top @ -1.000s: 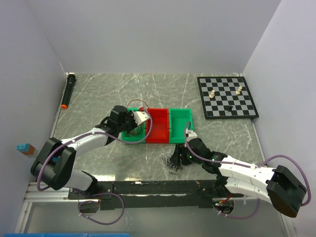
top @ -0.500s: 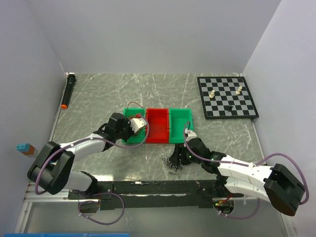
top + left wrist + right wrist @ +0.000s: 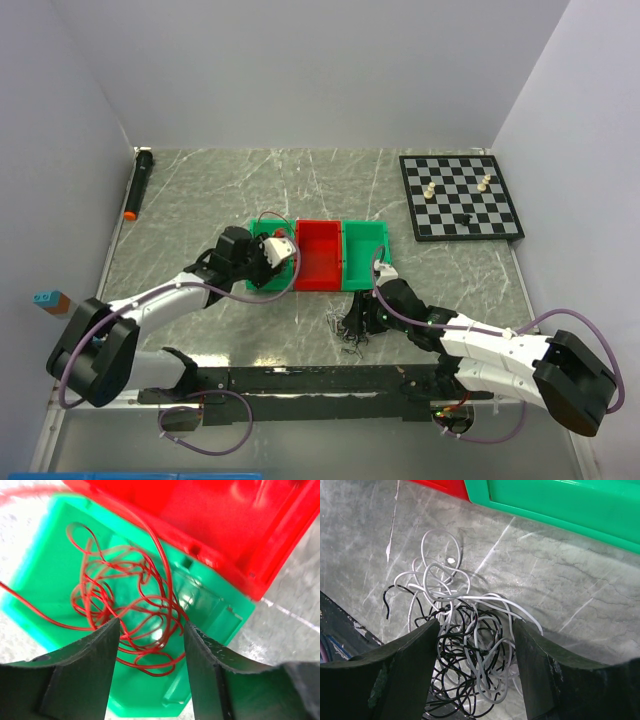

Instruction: Untangle the cables

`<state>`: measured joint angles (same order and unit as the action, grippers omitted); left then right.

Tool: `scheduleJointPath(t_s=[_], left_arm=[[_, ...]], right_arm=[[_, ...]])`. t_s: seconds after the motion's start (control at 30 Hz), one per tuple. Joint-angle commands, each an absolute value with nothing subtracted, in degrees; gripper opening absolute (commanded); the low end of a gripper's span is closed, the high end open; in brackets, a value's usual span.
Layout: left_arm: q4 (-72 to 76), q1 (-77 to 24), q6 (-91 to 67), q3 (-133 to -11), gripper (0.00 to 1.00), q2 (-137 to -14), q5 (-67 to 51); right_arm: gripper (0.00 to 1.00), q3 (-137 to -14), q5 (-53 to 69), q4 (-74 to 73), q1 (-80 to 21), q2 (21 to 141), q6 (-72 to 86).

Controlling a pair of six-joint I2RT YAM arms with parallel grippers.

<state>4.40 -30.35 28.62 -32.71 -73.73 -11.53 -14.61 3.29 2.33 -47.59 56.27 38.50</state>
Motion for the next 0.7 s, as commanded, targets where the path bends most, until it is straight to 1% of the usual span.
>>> scheduleJointPath(t_s=[0.0, 0.13, 0.23, 0.33, 0.4, 0.53, 0.67], left_arm=[[0.28, -30.50, 25.23, -38.66, 0.60, -69.97, -13.80], [-5.52, -30.50, 21.28, -43.66, 0.60, -68.03, -14.85], [-9.13, -30.50, 16.63, -48.50, 0.58, -67.59, -14.42], [-8.27, -29.01, 11.62, -53.16, 0.56, -68.73, -12.75], [-4.59, -27.52, 9.24, -54.23, 0.59, -70.04, -11.69], [-0.44, -26.81, 15.01, -53.18, 0.63, -73.99, -13.88], [4.30, -26.63, 28.70, -52.21, 0.67, -77.51, -14.68]], right_arm=[[0.68, -15.29, 3.43, 1.85, -47.20, 55.64, 38.14], [0.68, -15.73, 3.52, 0.97, -47.20, 55.02, 37.97], [0.68, -15.73, 3.60, 0.53, -47.28, 54.06, 37.97], [0.68, -15.47, 3.52, 0.44, -47.20, 53.62, 38.32], [0.68, -15.03, 3.52, 0.79, -47.20, 53.26, 38.50], [0.68, -15.12, 3.60, 1.06, -47.28, 53.44, 38.50], [0.68, -14.68, 3.52, 0.97, -47.20, 52.56, 38.41]])
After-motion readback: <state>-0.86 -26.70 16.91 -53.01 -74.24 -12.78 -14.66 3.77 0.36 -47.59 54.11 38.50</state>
